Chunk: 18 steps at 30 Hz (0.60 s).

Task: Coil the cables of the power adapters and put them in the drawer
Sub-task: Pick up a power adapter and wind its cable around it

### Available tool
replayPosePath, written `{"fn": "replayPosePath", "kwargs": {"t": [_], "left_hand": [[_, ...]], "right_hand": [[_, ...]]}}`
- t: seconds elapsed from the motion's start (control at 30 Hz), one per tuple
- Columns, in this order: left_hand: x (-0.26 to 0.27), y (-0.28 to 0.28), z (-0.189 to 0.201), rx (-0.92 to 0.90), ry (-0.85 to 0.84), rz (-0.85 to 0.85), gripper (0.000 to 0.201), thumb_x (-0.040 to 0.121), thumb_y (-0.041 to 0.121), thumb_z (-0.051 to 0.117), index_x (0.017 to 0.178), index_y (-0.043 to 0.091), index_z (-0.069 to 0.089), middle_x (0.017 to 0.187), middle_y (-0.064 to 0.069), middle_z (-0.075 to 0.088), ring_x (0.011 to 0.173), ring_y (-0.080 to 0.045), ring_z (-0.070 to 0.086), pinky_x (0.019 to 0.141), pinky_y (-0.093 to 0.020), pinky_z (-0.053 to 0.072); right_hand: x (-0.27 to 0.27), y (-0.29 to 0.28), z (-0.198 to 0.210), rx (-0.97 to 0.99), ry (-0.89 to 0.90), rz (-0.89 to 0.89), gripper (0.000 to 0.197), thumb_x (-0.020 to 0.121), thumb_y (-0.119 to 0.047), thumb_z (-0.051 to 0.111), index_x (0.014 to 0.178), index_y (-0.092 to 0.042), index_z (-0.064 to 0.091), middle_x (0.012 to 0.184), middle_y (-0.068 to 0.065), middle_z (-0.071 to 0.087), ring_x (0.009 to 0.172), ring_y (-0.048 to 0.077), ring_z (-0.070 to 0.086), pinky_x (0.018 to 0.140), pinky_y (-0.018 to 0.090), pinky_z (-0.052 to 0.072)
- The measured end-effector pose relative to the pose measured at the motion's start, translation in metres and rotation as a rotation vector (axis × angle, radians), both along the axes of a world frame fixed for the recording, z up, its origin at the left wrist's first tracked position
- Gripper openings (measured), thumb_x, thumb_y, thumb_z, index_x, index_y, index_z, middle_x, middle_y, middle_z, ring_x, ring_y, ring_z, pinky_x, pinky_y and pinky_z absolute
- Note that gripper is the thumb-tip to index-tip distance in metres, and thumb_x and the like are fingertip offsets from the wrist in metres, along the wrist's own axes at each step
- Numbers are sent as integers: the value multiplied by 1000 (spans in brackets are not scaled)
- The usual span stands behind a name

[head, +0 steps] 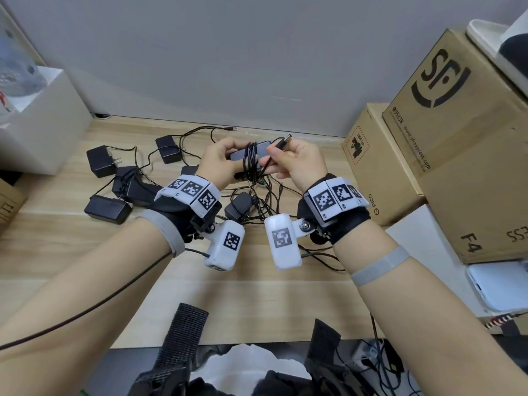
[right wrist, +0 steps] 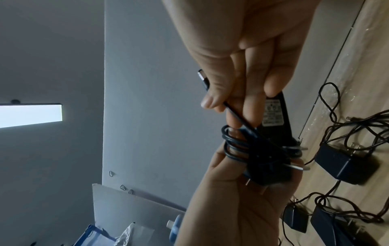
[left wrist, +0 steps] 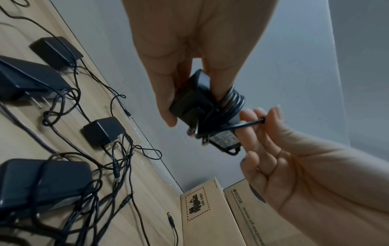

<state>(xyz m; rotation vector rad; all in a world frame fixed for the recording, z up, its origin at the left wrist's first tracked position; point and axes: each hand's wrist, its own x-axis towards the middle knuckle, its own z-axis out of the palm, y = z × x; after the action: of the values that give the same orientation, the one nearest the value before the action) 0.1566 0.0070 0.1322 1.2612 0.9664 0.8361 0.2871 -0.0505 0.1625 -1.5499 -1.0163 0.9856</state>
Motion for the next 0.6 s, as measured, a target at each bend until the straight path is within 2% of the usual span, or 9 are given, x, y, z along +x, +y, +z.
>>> {"fn": "replayPosePath", "kwargs": {"t": [0.07, 0.13, 0.2, 0.3, 0.37, 0.43, 0.53, 0.6], "left_hand": [[0, 1, 0, -5, 1, -17, 26, 80, -4, 65, 94, 16, 57, 91, 3, 59, 74, -11, 60, 59, -23, 55], [0, 2, -1, -23, -12, -28, 29, 81, -7, 62, 101, 13, 56, 91, 2, 60, 75, -12, 60, 60, -24, 55], [-1, 1, -2, -53, -32, -33, 27, 85, -8, 55, 102, 13, 56, 90, 1, 60, 73, -12, 61, 58, -25, 56], [1, -2, -2, -108, -72, -44, 25, 90, -8, 45, 103, 12, 53, 92, -1, 58, 73, -13, 62, 55, -25, 57], [3, -4, -3, -115, -80, -54, 23, 92, -8, 43, 95, 14, 50, 93, -2, 54, 75, -15, 60, 54, -26, 58], [5, -5, -3, -114, -86, -57, 22, 92, -6, 44, 88, 15, 47, 93, -3, 52, 76, -16, 60, 54, -28, 58], [6, -5, -6, -128, -86, -38, 19, 91, -3, 49, 85, 14, 45, 92, -5, 52, 76, -17, 60, 57, -32, 59], [5, -4, -7, -120, -82, -26, 19, 91, -3, 49, 84, 14, 44, 91, -5, 53, 76, -17, 61, 59, -33, 59]], "right_hand": [[-3, 0, 2, 3, 4, -13, 14, 91, -7, 53, 82, -16, 48, 49, -7, 64, 39, 0, 56, 43, 12, 38], [-4, -1, 5, 19, 1, -28, 17, 89, -3, 56, 90, -13, 43, 54, -1, 63, 37, 4, 53, 42, 13, 40], [-5, -1, 8, 6, -72, -32, 19, 86, -3, 60, 94, -11, 44, 57, 4, 61, 41, 10, 54, 43, 16, 43], [-4, 4, 9, -34, -217, -41, 15, 82, -6, 64, 79, -17, 53, 51, 1, 57, 44, 12, 53, 47, 22, 44], [-4, 9, 6, -58, -304, -80, 22, 77, -8, 66, 65, -24, 56, 43, -4, 54, 40, 8, 50, 51, 25, 44], [-4, 12, 6, -75, -379, -110, 24, 72, -11, 69, 56, -25, 57, 41, -8, 53, 45, 11, 53, 58, 28, 47], [-5, 14, 8, -97, -426, -87, 25, 69, -11, 70, 54, -26, 57, 52, -10, 54, 59, 16, 55, 68, 31, 51], [-4, 14, 9, -107, -428, -74, 23, 69, -11, 70, 56, -24, 56, 55, -7, 56, 59, 16, 56, 69, 34, 54]]}}
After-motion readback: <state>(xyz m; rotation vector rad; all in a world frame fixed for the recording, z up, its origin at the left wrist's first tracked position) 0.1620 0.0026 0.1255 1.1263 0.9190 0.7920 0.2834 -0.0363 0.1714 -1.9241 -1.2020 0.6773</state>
